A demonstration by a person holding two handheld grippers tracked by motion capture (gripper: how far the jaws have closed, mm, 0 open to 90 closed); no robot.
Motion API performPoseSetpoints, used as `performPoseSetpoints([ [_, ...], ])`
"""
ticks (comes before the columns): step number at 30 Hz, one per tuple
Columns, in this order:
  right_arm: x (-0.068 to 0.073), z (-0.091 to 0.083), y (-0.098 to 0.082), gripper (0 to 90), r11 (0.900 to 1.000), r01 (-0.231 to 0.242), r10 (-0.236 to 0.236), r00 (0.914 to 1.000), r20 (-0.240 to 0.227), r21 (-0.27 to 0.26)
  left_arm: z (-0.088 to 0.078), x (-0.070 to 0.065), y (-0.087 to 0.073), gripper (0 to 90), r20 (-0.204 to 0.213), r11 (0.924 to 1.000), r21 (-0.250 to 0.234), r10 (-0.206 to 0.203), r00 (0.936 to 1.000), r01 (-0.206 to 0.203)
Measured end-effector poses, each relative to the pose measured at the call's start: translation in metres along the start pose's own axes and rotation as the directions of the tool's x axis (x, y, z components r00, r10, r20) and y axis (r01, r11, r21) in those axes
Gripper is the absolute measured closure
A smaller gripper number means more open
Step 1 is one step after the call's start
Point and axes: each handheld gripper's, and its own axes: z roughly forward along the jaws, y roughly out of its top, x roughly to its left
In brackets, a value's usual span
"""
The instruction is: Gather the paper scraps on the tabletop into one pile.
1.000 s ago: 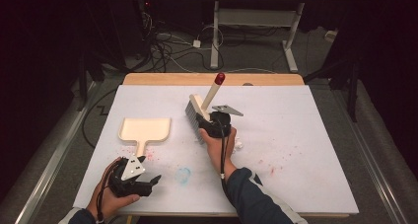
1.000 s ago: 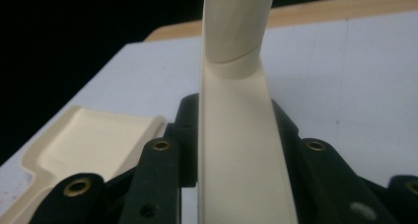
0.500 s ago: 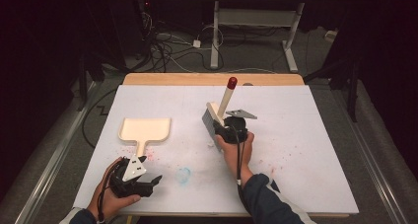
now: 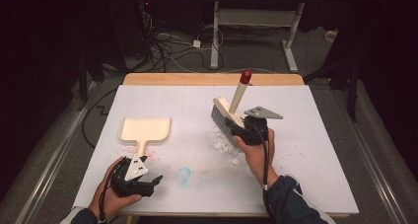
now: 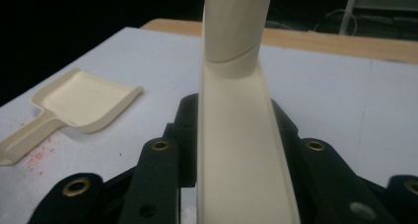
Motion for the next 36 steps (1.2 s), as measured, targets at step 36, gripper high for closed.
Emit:
performPoseSetpoints([
  [36, -0.044, 0.001, -0.038, 67.7, 0.846, 0.532, -0.446, 0.6798, -0.582, -0.027, 0.007, -0.003, 0.002, 19.0, -0.002, 0.9983, 0.035, 0.048, 0.9989, -0.048],
])
